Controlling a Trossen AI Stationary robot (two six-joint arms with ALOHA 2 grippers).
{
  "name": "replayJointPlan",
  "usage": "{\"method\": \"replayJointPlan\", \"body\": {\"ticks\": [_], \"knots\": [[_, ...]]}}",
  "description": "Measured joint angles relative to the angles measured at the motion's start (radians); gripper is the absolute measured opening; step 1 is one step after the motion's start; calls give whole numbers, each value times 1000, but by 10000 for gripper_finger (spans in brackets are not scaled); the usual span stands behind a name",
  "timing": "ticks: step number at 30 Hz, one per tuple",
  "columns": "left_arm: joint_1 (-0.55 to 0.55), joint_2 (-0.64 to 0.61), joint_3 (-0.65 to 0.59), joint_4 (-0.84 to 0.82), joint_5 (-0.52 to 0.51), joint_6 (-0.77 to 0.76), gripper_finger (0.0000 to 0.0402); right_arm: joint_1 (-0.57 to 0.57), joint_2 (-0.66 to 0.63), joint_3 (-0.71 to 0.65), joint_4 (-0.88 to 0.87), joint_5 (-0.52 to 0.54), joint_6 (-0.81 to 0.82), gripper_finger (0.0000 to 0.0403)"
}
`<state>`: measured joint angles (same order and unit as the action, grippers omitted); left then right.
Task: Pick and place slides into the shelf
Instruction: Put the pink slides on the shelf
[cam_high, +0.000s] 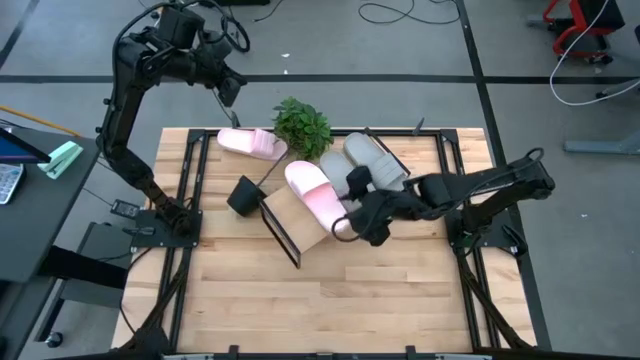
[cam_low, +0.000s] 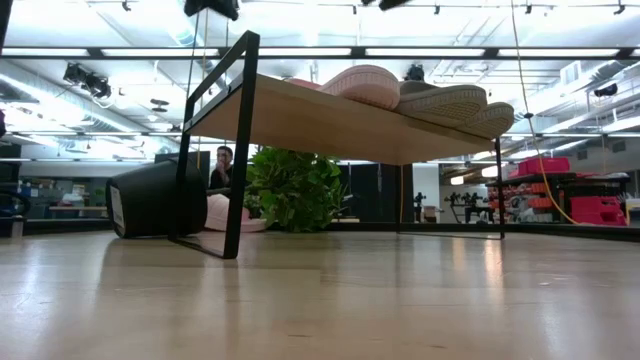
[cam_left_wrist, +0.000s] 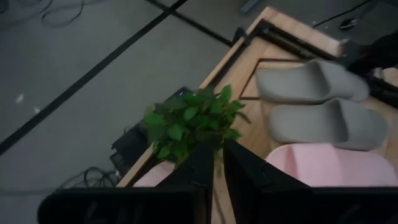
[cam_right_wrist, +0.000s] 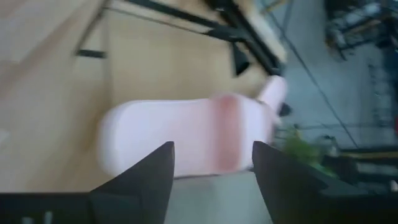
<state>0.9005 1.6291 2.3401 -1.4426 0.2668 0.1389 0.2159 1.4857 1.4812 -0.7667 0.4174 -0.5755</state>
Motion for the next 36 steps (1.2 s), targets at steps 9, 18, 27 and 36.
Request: {"method": "replayJointPlan", "body": {"ticks": [9, 18, 27, 36], "knots": [[88, 0, -225, 6, 0, 4, 26, -149, 0, 114, -55, 36, 186, 208], [150, 0, -576, 216, 52, -79, 23, -301, 0, 114, -42, 29, 360, 208], [218, 1, -831, 393, 53, -187, 9, -360, 0, 114, 22, -11, 501, 208], [255, 0, -1025, 554, 212, -274, 34, -366, 0, 114, 140, -15, 520, 207]]}}
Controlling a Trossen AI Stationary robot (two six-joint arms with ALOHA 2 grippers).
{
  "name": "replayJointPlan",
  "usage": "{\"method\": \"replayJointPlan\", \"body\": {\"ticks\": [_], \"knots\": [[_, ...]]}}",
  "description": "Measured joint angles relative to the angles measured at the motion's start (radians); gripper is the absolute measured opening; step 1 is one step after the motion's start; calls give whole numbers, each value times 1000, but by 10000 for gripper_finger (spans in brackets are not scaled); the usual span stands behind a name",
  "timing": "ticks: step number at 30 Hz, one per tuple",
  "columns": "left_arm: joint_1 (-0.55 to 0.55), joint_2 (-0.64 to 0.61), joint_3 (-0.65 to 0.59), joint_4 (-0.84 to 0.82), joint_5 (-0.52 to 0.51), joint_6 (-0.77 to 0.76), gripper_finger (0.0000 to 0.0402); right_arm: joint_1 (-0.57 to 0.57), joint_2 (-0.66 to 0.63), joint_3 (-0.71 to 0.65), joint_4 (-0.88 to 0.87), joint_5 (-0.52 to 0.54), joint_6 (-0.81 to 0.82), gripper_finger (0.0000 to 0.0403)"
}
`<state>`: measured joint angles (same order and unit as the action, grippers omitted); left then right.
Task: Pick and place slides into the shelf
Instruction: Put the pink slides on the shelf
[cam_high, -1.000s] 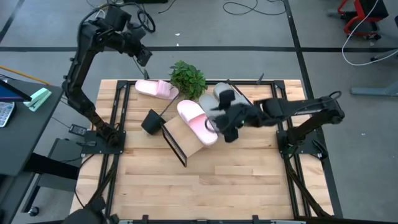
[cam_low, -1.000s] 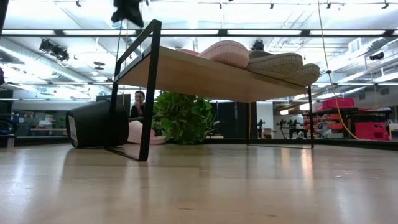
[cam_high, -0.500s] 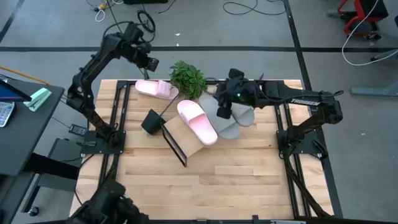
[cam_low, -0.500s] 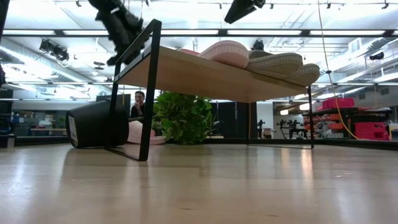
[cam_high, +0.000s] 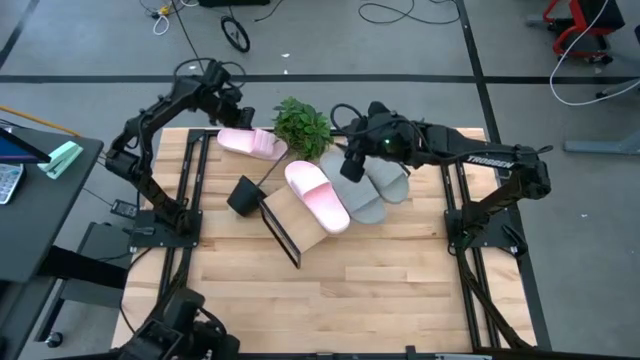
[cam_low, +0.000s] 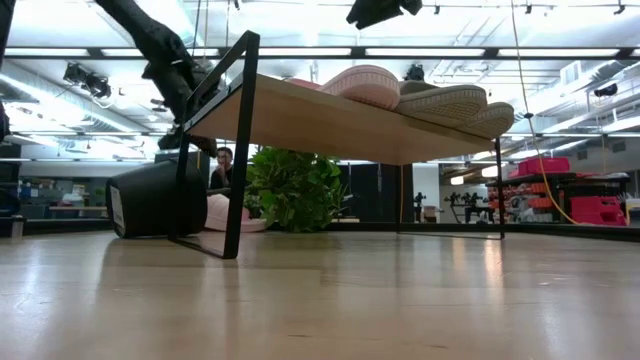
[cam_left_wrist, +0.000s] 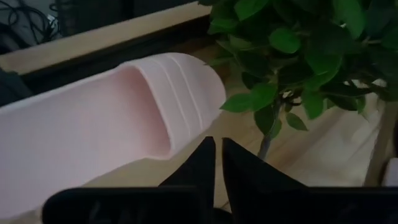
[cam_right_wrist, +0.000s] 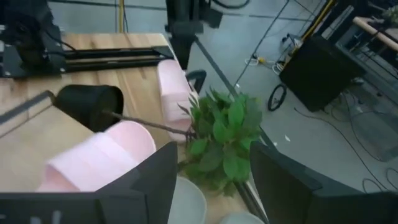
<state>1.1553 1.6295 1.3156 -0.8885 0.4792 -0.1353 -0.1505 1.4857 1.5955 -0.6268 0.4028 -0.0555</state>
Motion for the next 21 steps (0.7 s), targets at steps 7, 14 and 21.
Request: {"method": "replayJointPlan", "body": {"ticks": [7, 14, 21], "knots": [[28, 0, -37, 5, -23, 24, 52, 0, 0, 0, 11, -2, 12, 205], [100, 0, -37, 7, -39, 24, 66, 0, 0, 0, 11, -5, 12, 204], [109, 14, -37, 21, -38, 47, 97, 0, 0, 0, 14, -5, 13, 204]]}}
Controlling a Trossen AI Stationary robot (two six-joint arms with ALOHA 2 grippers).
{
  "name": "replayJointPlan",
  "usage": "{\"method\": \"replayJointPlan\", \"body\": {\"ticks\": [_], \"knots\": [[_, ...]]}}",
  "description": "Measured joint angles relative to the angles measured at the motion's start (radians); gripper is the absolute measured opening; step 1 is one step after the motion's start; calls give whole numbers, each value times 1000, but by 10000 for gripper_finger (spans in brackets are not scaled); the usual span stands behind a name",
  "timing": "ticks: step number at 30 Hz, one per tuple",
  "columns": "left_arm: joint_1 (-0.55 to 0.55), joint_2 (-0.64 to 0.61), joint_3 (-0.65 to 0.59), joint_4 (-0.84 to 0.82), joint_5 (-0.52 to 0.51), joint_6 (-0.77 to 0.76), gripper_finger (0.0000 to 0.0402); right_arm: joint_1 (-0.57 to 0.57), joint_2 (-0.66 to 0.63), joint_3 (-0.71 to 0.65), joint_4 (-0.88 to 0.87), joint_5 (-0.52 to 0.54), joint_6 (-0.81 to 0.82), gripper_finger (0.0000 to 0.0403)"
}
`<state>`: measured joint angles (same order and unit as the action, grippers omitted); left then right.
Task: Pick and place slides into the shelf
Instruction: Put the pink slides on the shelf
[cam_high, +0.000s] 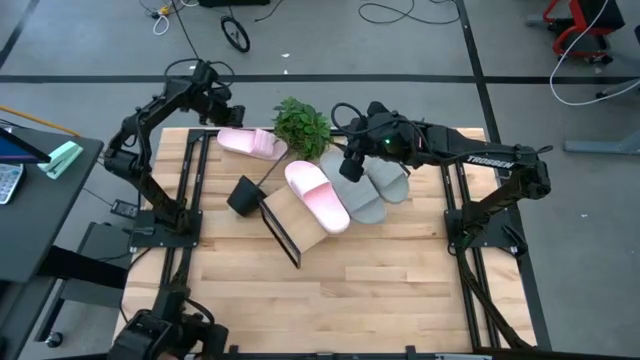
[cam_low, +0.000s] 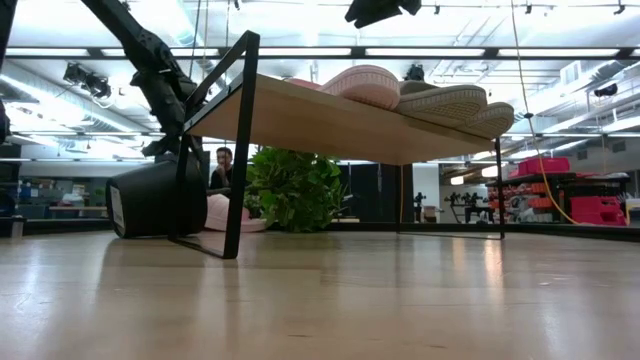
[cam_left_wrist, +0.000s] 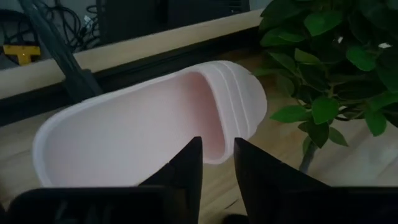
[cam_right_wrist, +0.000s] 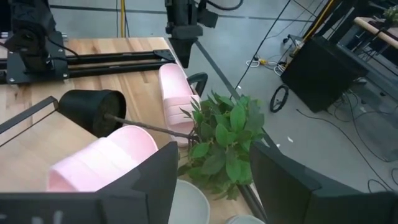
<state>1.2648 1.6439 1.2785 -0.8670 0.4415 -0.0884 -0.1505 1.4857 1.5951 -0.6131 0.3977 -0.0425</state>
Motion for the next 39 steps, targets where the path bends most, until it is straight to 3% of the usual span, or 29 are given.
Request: {"method": "replayJointPlan", "body": {"ticks": [16, 39], "knots": [[-65, 123, 0, 25, 47, 8, 165, -5, 0, 0, 2, 0, 50, 204], [-131, 179, 0, 204, 33, -57, 176, -5, 0, 0, 2, 1, 51, 204]]}}
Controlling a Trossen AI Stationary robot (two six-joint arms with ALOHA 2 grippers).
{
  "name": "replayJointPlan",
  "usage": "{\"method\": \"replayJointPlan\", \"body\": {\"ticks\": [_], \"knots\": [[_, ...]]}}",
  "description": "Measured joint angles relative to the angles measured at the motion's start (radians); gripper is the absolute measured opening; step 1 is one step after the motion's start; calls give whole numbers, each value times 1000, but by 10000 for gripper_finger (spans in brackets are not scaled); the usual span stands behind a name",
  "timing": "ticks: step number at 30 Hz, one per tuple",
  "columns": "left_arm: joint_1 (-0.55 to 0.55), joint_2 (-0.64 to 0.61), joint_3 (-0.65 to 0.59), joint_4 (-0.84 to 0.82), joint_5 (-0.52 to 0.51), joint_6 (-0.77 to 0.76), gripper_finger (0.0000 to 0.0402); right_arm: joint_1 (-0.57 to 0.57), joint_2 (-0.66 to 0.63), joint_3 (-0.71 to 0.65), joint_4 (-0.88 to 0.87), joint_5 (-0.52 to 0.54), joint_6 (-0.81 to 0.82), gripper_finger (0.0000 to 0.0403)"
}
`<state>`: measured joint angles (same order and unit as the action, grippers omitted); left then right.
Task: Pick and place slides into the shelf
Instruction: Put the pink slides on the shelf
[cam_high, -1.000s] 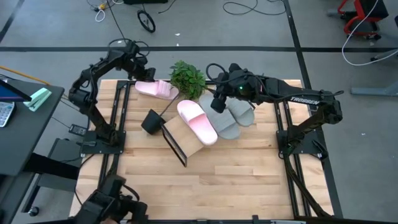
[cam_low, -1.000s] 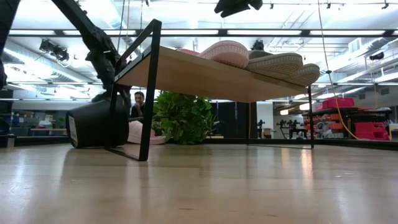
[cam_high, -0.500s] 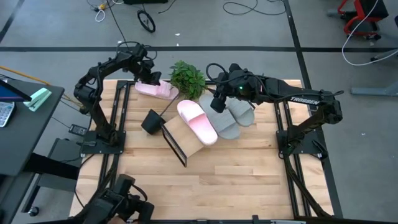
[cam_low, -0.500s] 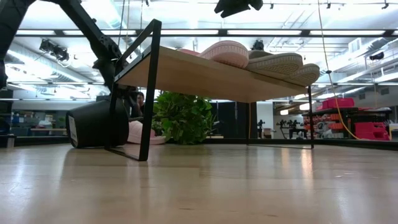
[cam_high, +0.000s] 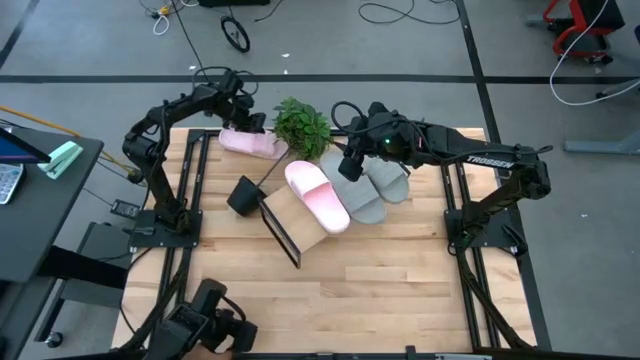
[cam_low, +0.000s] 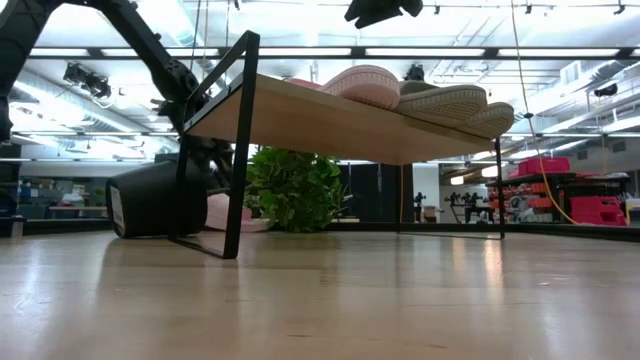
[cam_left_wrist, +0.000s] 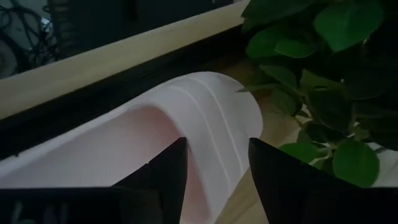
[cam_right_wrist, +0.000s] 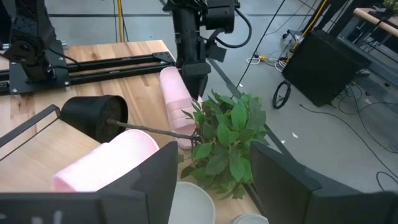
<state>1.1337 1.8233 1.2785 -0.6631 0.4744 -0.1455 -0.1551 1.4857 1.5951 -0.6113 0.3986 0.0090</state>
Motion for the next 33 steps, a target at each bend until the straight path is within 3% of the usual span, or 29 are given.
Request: {"method": "replayJointPlan", "body": {"ticks": [14, 17, 22, 29, 33], "knots": [[-6, 69, 0, -1, -47, 0, 169, -13, 0, 0, 0, 1, 0, 204], [-6, 73, 0, 0, -43, 14, 140, -21, 0, 0, 0, 1, 17, 204], [-6, 74, 0, 3, -36, 130, 23, -35, 0, 0, 0, 1, 33, 204], [19, 55, 0, -70, -43, 161, 12, -40, 0, 0, 0, 1, 34, 204], [65, 6, -2, -158, -112, 216, 11, -40, 0, 0, 0, 0, 35, 202]]}}
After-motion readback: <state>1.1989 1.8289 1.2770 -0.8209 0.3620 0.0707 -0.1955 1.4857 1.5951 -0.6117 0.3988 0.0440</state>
